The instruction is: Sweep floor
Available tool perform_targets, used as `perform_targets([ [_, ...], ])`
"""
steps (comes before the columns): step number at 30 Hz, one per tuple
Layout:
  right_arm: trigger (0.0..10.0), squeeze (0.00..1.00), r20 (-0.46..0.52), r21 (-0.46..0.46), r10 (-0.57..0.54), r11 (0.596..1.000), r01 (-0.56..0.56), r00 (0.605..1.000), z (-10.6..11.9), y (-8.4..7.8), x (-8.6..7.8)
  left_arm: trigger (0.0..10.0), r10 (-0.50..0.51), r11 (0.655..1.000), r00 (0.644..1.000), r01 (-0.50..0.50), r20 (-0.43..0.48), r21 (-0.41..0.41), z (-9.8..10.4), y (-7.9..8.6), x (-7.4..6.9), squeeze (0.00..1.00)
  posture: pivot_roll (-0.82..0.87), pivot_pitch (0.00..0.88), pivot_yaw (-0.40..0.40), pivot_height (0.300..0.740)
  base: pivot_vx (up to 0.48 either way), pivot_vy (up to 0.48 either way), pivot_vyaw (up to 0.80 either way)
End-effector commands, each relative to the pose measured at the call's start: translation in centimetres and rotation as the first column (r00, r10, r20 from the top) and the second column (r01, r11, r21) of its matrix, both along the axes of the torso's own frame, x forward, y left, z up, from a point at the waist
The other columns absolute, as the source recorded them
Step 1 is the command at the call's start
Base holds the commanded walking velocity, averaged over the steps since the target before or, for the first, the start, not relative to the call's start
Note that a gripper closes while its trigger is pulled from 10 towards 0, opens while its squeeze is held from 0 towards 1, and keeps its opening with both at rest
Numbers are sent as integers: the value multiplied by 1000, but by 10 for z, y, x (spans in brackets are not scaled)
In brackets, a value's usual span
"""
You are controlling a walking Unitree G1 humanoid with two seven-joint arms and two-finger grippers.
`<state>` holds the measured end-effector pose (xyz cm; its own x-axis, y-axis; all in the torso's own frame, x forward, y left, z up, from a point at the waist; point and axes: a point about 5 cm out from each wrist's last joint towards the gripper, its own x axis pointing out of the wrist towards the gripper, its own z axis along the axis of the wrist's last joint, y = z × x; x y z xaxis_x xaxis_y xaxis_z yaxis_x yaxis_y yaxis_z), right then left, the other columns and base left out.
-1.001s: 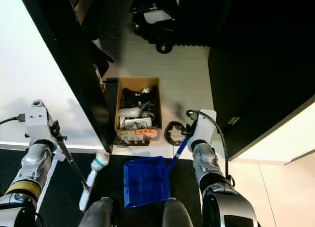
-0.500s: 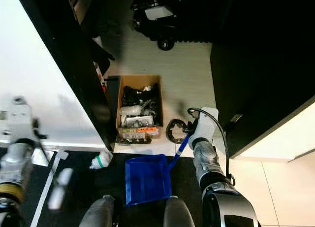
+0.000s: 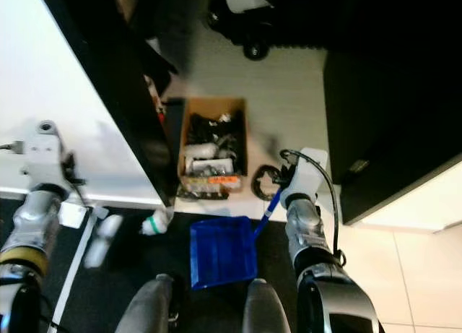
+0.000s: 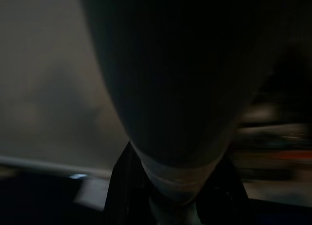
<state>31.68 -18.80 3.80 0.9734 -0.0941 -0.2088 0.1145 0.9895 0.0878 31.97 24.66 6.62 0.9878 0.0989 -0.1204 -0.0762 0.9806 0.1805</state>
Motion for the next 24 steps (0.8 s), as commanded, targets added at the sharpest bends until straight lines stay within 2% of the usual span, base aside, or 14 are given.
perform_targets([
  [1, 10000, 0, -89, 4, -12, 1000, 13, 996, -21, -4, -17, 10000, -56, 998, 998, 56, 0, 29, -2, -3, -2, 0, -74, 305, 21, 740, 0, 0, 0],
  [6, 10000, 0, -48, -3, -13, 1000, 13, 999, -17, -8, -18, 10000, -96, 992, 995, 96, -2, 86, -1, -6, -1, 0, -110, 345, 4, 740, 0, 0, 0],
  [7, 10000, 0, -12, -7, -17, 1000, 17, 1000, -12, -11, -17, 10000, -95, 985, 996, 94, -6, 142, 2, -2, 1, 0, -136, 381, -15, 740, 0, 0, 0],
  [9, 10000, 0, 5, -9, -17, 1000, 18, 1000, -9, -13, -17, 10000, -89, 983, 996, 90, -11, 163, 3, 0, 2, 0, -140, 388, -20, 740, 0, 0, 0],
  [18, 10000, 0, 42, -16, 0, 1000, 0, 999, 0, -14, -13, 10000, -108, 981, 994, 104, 19, 166, 16, 1, 11, 0, -139, 425, -28, 740, 0, 0, 0],
  [22, 10000, 0, 32, -17, 4, 1000, -4, 999, -1, -11, -14, 10000, -151, 959, 988, 150, -15, 240, 13, -9, 14, 0, -146, 443, -33, 740, 0, 0, 0],
  [24, 10000, 0, 23, -24, 7, 1000, -6, 1000, -3, -11, -15, 10000, -159, 961, 987, 158, -15, 228, 12, -16, 16, 0, -146, 443, -33, 740, 0, 0, 0],
])
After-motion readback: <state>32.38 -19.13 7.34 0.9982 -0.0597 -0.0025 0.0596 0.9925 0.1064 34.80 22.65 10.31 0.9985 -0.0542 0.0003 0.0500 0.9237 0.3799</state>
